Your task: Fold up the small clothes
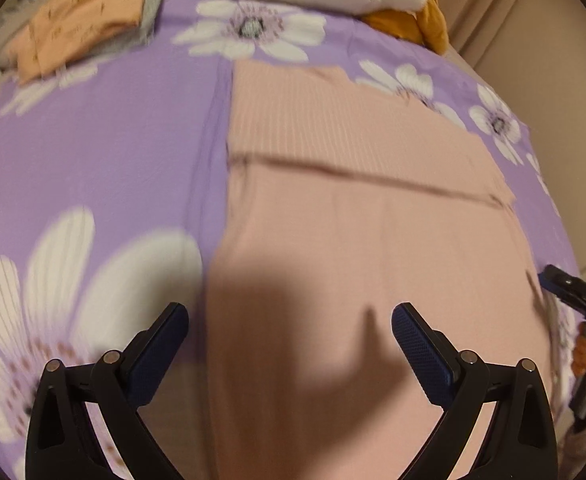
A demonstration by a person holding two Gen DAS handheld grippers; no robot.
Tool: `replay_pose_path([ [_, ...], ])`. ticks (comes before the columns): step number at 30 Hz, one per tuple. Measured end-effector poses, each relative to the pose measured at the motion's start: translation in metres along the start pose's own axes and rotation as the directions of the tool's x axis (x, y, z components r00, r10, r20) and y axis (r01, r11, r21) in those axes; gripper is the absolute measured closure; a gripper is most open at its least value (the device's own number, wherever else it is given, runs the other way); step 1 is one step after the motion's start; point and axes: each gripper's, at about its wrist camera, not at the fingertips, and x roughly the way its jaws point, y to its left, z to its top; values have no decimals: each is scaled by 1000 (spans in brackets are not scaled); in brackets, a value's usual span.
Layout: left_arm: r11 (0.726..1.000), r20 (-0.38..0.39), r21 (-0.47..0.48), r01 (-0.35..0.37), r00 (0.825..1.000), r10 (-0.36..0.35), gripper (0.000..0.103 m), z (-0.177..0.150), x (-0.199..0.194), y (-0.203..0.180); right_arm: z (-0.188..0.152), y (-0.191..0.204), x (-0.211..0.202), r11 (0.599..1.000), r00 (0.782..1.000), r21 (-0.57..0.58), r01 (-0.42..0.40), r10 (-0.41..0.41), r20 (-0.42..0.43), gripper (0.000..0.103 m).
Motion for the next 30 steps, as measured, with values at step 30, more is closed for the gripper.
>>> replay_pose_path([
  [30,821,-58,-212,529,832,-551,2,-88,-28,4,-132,-17,-48,927,929,147,-345,360,-89,35],
])
